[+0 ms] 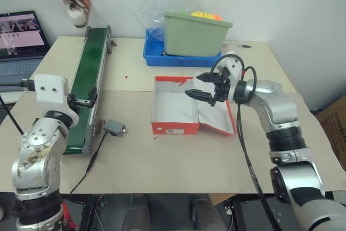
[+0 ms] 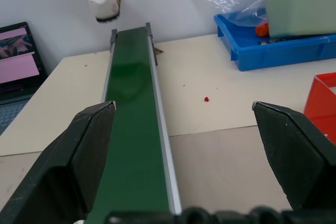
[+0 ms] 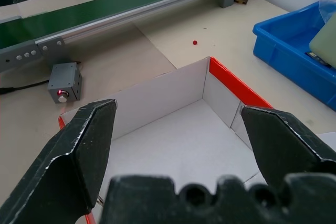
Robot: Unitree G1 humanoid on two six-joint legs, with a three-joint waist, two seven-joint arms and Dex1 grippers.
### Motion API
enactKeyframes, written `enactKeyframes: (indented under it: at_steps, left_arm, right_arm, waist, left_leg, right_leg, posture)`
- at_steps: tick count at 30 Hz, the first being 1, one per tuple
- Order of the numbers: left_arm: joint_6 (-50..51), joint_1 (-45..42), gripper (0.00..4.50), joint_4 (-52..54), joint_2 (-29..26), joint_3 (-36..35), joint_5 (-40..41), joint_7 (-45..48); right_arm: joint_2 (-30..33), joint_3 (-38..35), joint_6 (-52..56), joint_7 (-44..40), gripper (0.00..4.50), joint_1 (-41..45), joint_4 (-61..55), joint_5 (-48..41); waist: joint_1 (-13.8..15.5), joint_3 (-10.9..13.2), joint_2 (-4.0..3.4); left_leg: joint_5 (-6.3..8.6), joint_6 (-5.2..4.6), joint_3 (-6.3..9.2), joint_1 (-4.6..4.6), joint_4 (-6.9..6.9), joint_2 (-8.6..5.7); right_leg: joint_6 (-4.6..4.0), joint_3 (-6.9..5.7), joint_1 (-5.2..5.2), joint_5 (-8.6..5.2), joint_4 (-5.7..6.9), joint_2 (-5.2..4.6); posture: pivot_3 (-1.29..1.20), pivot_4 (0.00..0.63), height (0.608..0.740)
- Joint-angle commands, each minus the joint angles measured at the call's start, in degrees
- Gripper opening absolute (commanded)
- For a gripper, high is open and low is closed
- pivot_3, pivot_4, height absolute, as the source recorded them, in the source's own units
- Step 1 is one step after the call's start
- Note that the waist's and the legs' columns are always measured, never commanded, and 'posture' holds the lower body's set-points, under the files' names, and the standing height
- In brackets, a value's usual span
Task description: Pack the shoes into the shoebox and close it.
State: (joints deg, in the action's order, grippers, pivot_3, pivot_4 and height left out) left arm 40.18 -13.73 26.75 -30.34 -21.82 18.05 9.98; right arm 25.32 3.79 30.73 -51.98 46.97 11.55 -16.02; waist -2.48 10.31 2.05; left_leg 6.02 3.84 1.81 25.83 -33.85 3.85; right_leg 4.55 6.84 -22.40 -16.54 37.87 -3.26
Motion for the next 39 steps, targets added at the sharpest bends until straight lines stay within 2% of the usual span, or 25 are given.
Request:
enactKeyframes:
  at_steps: [1, 8, 17, 24, 27, 30, 39]
  left_arm:
    - [-1.1, -1.0, 4.50, 0.2, -1.3, -0.8, -0.9, 0.3]
    - [-3.4, -0.3, 4.50, -1.5, -0.5, -2.0, -3.2, -2.1]
    - [-3.9, 0.6, 4.50, -0.1, 1.9, -1.7, -3.8, -3.9]
    - [-5.2, 4.4, 4.50, 0.2, 2.3, -6.9, -3.1, -4.5]
    - [-9.8, 8.5, 4.50, -1.3, 1.9, -8.7, -3.0, -1.4]
    - [-11.9, 9.6, 4.50, -3.0, 3.6, -12.9, 0.3, -0.6]
    - [-16.4, 11.2, 4.50, -7.3, 5.2, -13.6, 1.0, 0.7]
  right_arm:
    - [-1.1, -1.8, 0.7, 2.5, 4.46, -0.2, -3.7, -1.4]
    - [-2.6, -2.0, 1.7, 4.6, 4.46, -3.1, -6.8, -2.8]
    - [-3.5, -1.7, 2.0, 4.2, 4.46, -1.5, -6.5, -4.3]
    - [-5.6, -0.6, 2.6, 3.5, 4.46, -0.7, -6.7, -5.5]
    - [-7.2, 0.4, 3.4, 3.2, 4.46, -0.6, -7.8, -6.3]
    - [-8.4, 0.9, 3.7, 2.3, 4.46, -0.3, -8.9, -7.5]
    - [-8.5, 1.0, 3.9, 0.8, 4.46, 1.2, -8.9, -9.0]
  waist:
    - [0.0, 0.0, 0.00]
    - [-0.1, 0.0, 0.00]
    - [0.0, 0.0, 0.00]
    - [-0.3, 0.0, 0.01]
    - [-0.3, 0.0, 0.01]
    - [-0.2, 0.0, 0.01]
    - [0.0, 0.0, 0.05]
  left_leg:
    - [0.00, 0.00, 0.00, 0.00, 0.01, 0.00]
    - [0.00, 0.00, 0.00, 0.01, 0.02, 0.00]
    - [0.00, 0.00, 0.00, 0.02, 0.02, 0.00]
    - [0.00, 0.00, -0.01, 0.02, 0.06, 0.03]
    - [0.01, 0.00, -0.01, 0.02, 0.05, 0.02]
    - [0.01, 0.01, -0.02, 0.03, 0.08, 0.03]
    - [0.02, 0.02, -0.02, 0.04, 0.07, 0.05]
  right_leg:
    - [0.00, 0.01, -0.01, 0.00, 0.00, 0.00]
    - [0.00, 0.01, -0.03, 0.00, 0.00, 0.00]
    - [0.00, 0.01, -0.04, 0.00, 0.00, 0.00]
    - [-0.01, 0.02, -0.09, 0.00, 0.02, 0.02]
    - [-0.01, 0.02, -0.08, 0.00, 0.01, 0.01]
    - [-0.02, 0.02, -0.11, 0.00, 0.01, 0.01]
    - [-0.04, -0.01, -0.13, 0.00, 0.00, 0.01]
  posture:
    - [0.00, 0.150, 0.740]
    - [0.00, 0.150, 0.740]
    - [0.00, 0.150, 0.740]
    - [0.00, 0.150, 0.740]
    - [0.00, 0.150, 0.740]
    - [0.00, 0.150, 0.740]
    - [0.00, 0.150, 0.740]
